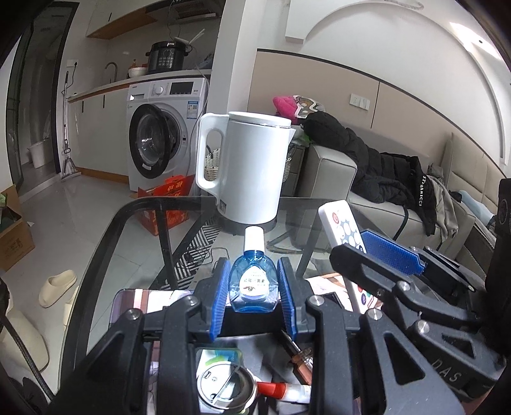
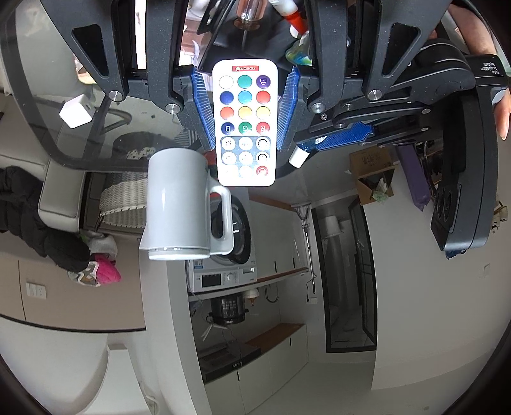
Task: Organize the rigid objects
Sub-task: 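Carry the blue bottle over the black box with left tool while right tool carries the remote there, then open left tool to drop the blue bottle in the box while right tool drops the remote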
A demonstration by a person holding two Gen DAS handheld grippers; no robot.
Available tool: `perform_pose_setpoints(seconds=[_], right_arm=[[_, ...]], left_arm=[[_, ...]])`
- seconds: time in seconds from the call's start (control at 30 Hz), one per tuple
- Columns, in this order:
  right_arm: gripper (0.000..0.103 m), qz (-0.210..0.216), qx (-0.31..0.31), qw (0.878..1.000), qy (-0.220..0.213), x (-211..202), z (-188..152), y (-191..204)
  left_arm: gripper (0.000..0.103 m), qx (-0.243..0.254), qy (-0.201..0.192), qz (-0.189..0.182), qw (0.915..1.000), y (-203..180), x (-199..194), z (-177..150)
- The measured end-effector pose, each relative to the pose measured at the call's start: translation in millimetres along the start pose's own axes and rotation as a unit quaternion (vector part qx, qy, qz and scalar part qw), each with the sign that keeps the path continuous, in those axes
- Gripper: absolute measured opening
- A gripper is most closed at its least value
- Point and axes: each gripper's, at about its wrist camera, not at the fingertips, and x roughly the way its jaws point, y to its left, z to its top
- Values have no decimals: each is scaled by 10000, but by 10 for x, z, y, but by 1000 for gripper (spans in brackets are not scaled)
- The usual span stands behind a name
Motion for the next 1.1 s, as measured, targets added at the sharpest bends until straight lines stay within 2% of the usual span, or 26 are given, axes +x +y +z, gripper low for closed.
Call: perform_pose_setpoints(seconds=[0.2,0.3,0.53,0.73,0.87,1.1], right_arm=[[39,112,2,9996,248,35,-29,59],[39,174,-13,9989,440,50,-60,92],[39,255,53,9917,1262,209,-239,143],[39,164,21,9783,2063,458,-471,172],[39,115,-63,9743,2249,522,-520,204],[39,96,-116,9731,2298,532,-517,202]], left_arm=[[28,-99,278,107,9995,43,6,-32],[28,-114,559,213,9981,67,35,-59],[28,8,1282,441,9908,133,187,-201],[28,-28,1844,613,9809,211,317,-319],[28,61,1933,631,9791,192,319,-351],[28,143,1924,662,9790,182,285,-366]])
